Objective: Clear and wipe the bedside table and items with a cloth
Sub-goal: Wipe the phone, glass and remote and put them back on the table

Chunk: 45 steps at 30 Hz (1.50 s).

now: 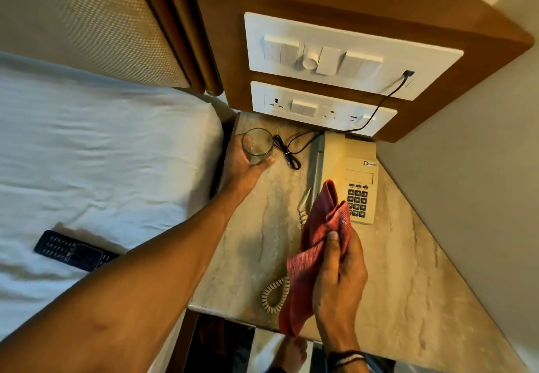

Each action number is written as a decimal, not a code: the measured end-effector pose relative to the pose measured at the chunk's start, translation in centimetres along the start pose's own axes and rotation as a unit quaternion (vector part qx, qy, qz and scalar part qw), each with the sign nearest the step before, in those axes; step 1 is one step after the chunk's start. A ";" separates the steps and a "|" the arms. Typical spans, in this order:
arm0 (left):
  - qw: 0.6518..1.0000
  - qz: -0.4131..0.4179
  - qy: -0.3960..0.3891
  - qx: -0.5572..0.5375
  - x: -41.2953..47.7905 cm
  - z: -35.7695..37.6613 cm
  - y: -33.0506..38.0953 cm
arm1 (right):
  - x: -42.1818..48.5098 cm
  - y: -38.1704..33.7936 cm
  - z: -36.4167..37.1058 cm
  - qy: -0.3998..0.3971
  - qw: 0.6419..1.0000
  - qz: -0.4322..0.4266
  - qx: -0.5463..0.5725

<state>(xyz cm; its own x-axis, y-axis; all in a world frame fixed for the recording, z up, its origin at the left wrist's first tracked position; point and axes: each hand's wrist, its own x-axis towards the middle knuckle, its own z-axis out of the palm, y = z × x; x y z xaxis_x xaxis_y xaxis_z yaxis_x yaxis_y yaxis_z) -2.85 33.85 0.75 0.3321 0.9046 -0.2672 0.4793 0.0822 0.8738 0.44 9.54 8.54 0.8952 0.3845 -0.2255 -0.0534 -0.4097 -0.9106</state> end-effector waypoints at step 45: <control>0.882 -0.251 -0.105 -0.385 -20.1 -9.2 2.1 | -4.8 -4.7 7.2 -0.204 0.956 -0.117 -0.177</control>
<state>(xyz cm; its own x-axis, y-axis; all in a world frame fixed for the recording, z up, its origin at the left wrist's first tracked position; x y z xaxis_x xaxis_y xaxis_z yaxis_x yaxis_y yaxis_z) -16.02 19.66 11.69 0.4172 0.5833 -0.6970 -0.0583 0.7825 0.6199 -6.78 15.61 11.38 0.6136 0.7607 -0.2118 0.3442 -0.4991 -0.7952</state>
